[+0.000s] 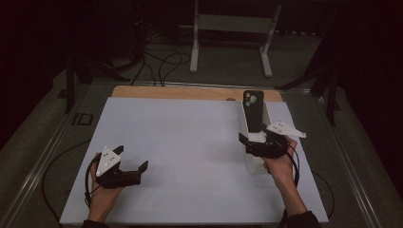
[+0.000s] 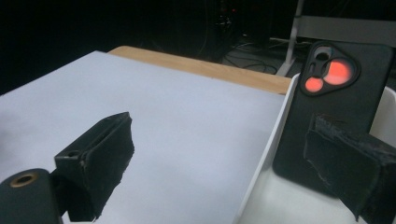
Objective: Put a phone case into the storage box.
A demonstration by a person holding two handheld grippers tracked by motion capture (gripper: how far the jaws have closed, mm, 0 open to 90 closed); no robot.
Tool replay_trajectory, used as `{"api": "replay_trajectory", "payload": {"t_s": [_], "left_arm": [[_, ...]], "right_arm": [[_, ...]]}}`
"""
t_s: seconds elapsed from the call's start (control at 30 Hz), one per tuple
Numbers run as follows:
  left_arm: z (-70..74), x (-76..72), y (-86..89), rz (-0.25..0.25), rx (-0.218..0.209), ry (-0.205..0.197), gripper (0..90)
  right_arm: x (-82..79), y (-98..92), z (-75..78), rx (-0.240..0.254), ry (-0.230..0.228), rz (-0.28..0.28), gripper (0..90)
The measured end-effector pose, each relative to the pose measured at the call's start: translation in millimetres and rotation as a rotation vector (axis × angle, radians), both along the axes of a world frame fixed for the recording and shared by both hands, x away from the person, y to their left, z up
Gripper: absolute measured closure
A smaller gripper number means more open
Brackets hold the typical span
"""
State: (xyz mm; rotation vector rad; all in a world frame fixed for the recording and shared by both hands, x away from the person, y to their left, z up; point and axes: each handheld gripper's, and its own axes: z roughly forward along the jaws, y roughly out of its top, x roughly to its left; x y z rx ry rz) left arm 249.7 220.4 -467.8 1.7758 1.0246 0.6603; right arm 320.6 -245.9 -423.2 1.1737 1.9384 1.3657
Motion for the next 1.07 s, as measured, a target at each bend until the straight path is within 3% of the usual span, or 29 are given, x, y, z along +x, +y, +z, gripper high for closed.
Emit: {"api": "replay_trajectory", "payload": {"t_s": [0.1, 0.4, 0.57, 0.63, 0.7, 0.9, 1.07], "left_arm": [[0.7, -0.5, 1.8, 0.002, -0.004, -0.004, 0.3], [1.6, -2.0, 7.7, 0.013, -0.015, -0.017, 0.3], [1.0, -4.1, 9.2, 0.005, -0.019, -0.037, 0.3], [-0.4, -4.8, 9.2, -0.002, -0.017, -0.045, 0.2], [-1.5, -5.8, 9.1, -0.008, -0.014, -0.051, 0.2], [-2.6, -7.8, 9.3, -0.01, -0.014, -0.057, 0.3], [-5.5, -7.8, 6.3, -0.012, 0.014, -0.05, 0.3]], "right_arm": [[-14.4, -2.1, -7.2, 0.005, -0.015, 0.017, 7.9], [-38.3, -9.6, -29.2, 0.036, -0.038, 0.026, 7.9], [-46.8, -12.8, -37.2, 0.009, -0.04, 0.016, 7.9], [-54.6, -17.7, -43.2, 0.041, -0.051, 0.012, 7.9], [-59.0, -20.9, -47.4, 0.042, -0.066, 0.007, 7.9], [-68.5, -27.4, -51.7, 0.054, -0.102, 0.003, 8.0], [-70.2, -25.6, -52.2, 0.022, -0.127, 0.015, 8.0]]}}
